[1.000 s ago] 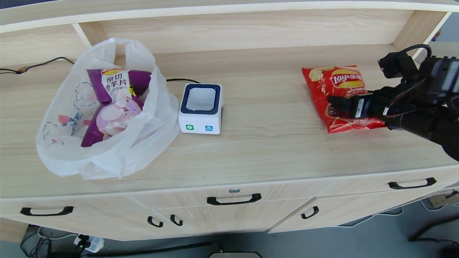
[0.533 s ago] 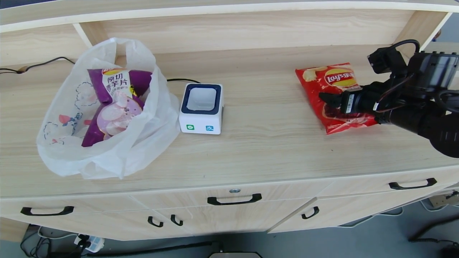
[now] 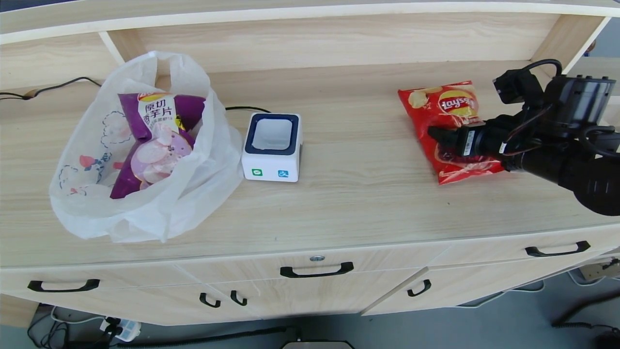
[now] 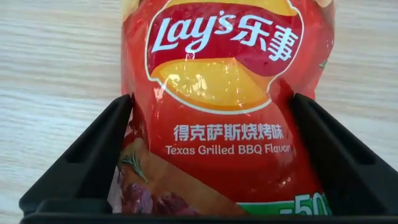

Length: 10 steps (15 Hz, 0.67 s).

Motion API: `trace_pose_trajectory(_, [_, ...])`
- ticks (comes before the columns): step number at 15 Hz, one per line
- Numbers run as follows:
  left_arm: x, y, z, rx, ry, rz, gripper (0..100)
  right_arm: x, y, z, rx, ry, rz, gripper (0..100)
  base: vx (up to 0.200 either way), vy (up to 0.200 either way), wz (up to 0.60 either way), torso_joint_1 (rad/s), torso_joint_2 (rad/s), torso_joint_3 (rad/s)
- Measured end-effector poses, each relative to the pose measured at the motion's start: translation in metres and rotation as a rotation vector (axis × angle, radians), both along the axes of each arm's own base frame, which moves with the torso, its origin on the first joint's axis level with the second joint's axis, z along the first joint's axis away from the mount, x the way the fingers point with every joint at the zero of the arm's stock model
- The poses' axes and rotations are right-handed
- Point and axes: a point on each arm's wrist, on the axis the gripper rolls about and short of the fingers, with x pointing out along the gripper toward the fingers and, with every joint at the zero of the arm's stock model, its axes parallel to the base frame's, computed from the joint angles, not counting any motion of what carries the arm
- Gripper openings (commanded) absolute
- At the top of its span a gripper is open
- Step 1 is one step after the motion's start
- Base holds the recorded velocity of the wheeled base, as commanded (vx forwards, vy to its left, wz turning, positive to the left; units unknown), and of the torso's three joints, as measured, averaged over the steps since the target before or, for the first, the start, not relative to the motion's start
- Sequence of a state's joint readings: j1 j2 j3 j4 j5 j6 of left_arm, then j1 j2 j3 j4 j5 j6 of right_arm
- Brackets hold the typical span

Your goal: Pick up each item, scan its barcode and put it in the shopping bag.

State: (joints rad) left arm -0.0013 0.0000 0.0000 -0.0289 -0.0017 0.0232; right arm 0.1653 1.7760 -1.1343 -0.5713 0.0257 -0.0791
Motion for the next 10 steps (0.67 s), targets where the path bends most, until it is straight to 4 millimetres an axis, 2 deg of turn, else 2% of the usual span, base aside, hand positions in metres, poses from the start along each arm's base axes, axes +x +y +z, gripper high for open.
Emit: trace_pose_trajectory(10, [0.000,0.000,0.000,0.000,0.001,0.000,100,-0.016,0.001,0.023,0.034,-0.117,0.016,0,0.000,0.000,0.00,0.000,0.00,0.000])
